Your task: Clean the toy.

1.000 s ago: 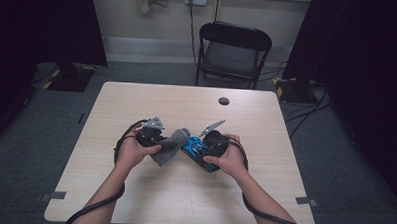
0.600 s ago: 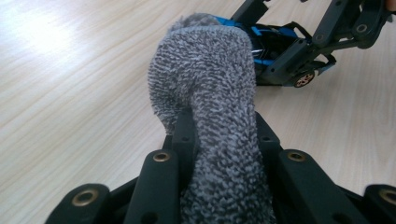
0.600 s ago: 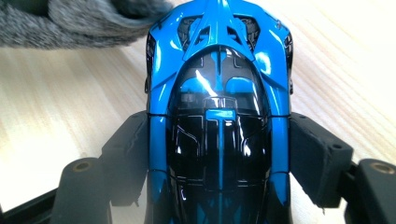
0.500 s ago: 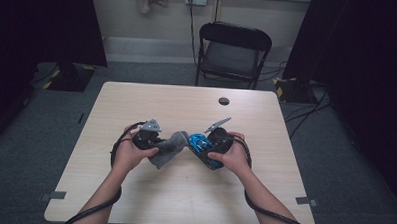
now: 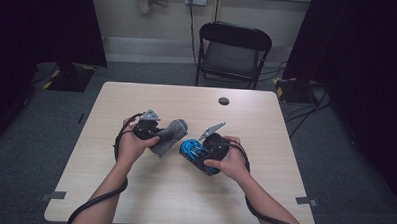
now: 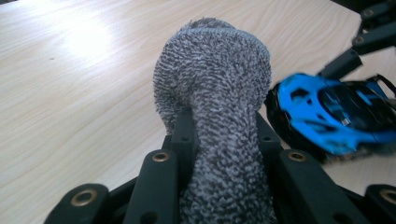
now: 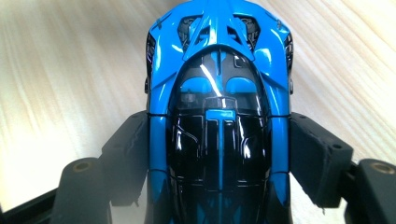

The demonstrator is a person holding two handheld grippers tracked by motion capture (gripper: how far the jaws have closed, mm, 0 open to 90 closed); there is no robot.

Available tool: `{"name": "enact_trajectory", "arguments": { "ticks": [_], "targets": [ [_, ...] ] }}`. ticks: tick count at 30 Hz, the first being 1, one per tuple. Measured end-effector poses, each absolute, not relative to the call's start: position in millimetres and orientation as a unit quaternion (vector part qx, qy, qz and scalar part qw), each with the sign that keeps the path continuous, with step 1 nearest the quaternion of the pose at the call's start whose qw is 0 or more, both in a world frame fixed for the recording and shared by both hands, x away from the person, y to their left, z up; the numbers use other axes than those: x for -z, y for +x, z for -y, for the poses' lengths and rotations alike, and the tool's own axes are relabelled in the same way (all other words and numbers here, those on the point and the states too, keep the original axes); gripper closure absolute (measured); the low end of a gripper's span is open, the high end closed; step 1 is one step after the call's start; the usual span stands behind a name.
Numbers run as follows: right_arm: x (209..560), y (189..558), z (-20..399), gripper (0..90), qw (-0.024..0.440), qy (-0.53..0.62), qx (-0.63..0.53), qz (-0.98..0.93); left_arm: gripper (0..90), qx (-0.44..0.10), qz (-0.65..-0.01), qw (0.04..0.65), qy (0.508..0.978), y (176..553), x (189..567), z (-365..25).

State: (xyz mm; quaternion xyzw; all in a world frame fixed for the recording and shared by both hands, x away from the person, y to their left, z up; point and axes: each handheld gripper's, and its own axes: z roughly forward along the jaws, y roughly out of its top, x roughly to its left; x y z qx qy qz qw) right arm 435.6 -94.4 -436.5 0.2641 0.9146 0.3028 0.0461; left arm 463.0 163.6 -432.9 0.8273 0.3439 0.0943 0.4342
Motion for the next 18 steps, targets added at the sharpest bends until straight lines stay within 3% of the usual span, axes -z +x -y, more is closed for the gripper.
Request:
{"name": "enact_trajectory", "arguments": {
  "ticks": [7,18],
  "targets": [
    [433.2,429.5,86.7,28.4,0.045,0.248,-0.305,-0.919,69.5,-0.086,-0.327,0.441,0.831,462.2,438.0,-145.9],
    [433.6,436.3,91.8,28.4,0.055,0.258,-0.297,-0.918,69.7,-0.076,-0.303,0.432,0.846,455.6,437.1,-150.5]
  ]
}}
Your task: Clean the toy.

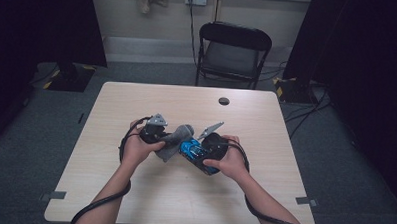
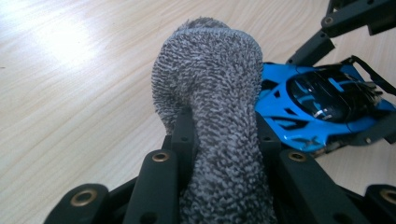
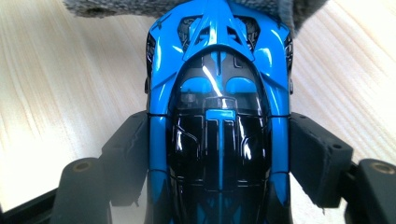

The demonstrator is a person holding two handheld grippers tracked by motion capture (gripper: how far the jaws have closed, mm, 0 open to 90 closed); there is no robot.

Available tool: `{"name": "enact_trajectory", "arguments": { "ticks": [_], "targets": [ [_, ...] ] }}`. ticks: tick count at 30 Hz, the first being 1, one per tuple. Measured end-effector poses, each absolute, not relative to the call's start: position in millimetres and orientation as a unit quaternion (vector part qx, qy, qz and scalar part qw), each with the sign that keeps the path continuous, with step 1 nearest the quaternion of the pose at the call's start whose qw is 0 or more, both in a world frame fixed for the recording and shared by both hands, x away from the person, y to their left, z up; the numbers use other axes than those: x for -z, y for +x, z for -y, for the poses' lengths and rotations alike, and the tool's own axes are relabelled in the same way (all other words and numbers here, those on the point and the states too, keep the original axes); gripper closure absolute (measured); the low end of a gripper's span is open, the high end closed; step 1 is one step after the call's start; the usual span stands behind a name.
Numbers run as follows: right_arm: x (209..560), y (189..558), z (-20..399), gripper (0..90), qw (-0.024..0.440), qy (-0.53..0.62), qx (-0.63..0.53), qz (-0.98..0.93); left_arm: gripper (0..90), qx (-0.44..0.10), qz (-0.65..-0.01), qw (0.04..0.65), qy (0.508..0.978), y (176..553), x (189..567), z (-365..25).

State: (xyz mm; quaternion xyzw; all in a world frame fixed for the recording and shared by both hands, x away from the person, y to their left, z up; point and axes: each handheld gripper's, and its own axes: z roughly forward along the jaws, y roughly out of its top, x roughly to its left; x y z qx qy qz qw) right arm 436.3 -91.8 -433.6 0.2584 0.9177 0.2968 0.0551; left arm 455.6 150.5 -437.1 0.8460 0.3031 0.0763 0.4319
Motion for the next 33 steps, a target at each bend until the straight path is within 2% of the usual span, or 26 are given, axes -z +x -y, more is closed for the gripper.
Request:
{"name": "enact_trajectory", "arguments": {
  "ticks": [13,29,33],
  "targets": [
    [433.5,443.6,95.1,28.5,0.060,0.277,-0.293,-0.913,69.6,-0.067,-0.306,0.438,0.843,445.8,441.1,-158.9],
    [433.2,462.2,113.5,28.5,0.072,0.327,-0.293,-0.895,69.2,-0.049,-0.281,0.434,0.855,428.3,442.9,-159.5],
    [430.5,464.5,118.8,28.5,0.076,0.329,-0.296,-0.893,69.1,-0.073,-0.309,0.426,0.847,432.0,445.3,-171.2]
  ]
}}
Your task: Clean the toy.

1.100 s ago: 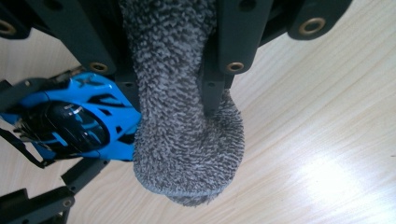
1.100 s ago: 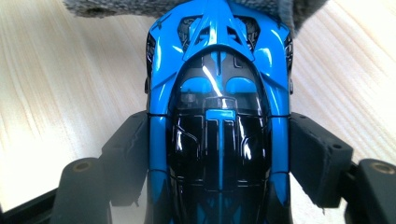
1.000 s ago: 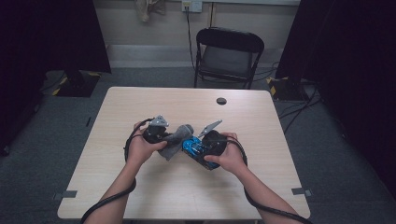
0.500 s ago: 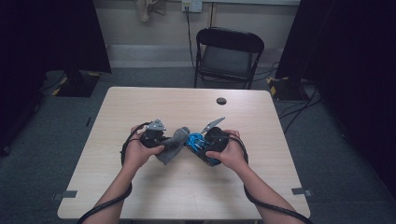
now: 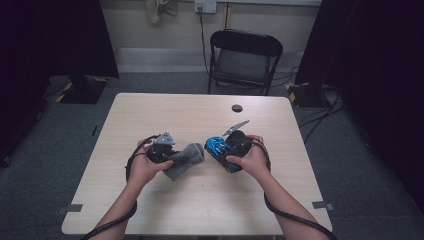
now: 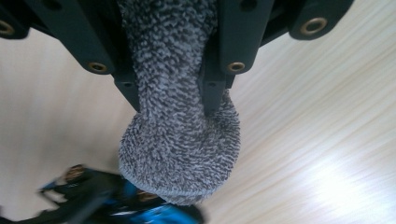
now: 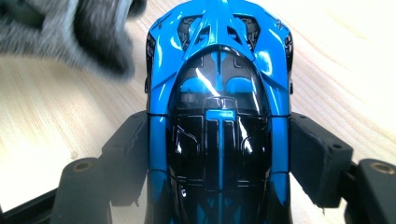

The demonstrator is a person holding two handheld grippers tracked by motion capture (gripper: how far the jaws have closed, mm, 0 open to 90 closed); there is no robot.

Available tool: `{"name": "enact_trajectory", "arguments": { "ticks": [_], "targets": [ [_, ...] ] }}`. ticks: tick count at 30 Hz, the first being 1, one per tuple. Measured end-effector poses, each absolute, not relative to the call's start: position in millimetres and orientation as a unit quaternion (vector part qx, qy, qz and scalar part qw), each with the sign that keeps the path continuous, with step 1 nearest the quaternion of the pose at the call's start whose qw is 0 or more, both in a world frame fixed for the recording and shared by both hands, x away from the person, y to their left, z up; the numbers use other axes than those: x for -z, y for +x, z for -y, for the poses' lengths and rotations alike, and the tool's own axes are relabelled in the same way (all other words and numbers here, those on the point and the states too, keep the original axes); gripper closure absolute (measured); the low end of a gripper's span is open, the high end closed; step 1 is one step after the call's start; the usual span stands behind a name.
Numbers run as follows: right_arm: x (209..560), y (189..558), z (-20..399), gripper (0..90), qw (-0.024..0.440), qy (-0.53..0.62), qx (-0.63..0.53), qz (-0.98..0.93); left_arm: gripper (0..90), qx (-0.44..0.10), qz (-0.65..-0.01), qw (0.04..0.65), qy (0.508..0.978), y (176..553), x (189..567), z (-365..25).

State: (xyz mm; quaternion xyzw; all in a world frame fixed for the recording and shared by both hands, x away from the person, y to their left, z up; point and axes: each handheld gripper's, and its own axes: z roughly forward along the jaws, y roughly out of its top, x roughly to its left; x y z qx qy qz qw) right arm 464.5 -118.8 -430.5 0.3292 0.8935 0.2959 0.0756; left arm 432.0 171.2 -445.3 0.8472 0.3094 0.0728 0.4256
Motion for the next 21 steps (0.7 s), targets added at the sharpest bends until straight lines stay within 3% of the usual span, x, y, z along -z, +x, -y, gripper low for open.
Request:
{"name": "enact_trajectory", "arguments": {
  "ticks": [9,21],
  "targets": [
    [414.4,459.7,111.0,28.5,0.074,0.313,-0.311,-0.894,69.1,-0.133,-0.355,0.413,0.828,444.5,442.9,-176.5],
    [409.2,458.5,96.9,28.5,0.070,0.309,-0.311,-0.896,69.1,-0.112,-0.323,0.438,0.831,441.9,450.3,-142.2]
  ]
}}
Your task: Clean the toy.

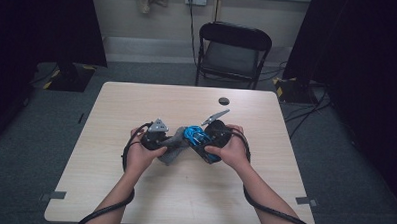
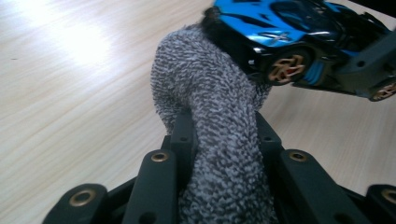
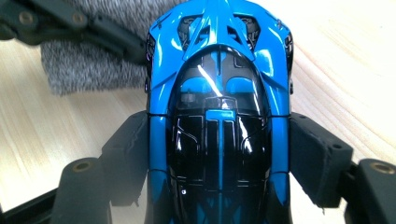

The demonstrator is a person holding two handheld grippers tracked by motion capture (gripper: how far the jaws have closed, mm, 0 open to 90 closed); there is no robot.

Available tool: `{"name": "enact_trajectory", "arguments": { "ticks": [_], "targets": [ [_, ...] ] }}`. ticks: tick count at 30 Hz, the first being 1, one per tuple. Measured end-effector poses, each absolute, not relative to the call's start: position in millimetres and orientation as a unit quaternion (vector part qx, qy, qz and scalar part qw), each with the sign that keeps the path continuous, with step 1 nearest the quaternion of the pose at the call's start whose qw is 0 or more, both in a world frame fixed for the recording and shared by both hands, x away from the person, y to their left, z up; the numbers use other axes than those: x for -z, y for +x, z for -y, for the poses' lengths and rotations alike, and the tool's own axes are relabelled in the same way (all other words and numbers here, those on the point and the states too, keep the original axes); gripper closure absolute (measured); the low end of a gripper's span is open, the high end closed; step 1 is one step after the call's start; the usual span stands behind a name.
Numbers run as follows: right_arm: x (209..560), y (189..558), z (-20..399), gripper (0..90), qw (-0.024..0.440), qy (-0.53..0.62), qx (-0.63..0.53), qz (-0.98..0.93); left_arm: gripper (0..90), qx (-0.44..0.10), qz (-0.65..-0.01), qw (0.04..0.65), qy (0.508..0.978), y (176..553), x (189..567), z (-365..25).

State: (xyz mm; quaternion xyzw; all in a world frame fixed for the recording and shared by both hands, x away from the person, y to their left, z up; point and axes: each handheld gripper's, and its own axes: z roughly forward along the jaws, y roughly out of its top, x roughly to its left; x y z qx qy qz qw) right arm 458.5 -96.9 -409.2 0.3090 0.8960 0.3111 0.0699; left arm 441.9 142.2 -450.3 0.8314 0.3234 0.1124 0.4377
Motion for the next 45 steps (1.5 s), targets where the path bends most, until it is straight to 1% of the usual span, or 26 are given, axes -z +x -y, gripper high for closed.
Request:
{"name": "enact_trajectory", "arguments": {
  "ticks": [3,10,23,31,45],
  "targets": [
    [409.1,458.6,95.5,28.5,0.070,0.312,-0.313,-0.894,69.1,-0.098,-0.315,0.440,0.835,439.6,455.1,-133.3],
    [406.0,459.8,90.1,28.5,0.069,0.313,-0.317,-0.893,69.1,-0.084,-0.293,0.448,0.841,432.2,460.8,-117.3],
    [410.8,464.6,87.4,28.5,0.067,0.332,-0.317,-0.886,69.2,-0.065,-0.286,0.454,0.842,423.2,469.1,-110.5],
    [410.1,468.8,86.5,28.5,0.070,0.349,-0.314,-0.880,69.6,-0.057,-0.268,0.445,0.853,418.6,467.9,-101.9],
    [405.3,473.5,85.6,28.5,0.074,0.355,-0.315,-0.877,69.6,-0.033,-0.205,0.435,0.876,404.7,469.9,-76.7]
  ]
}}
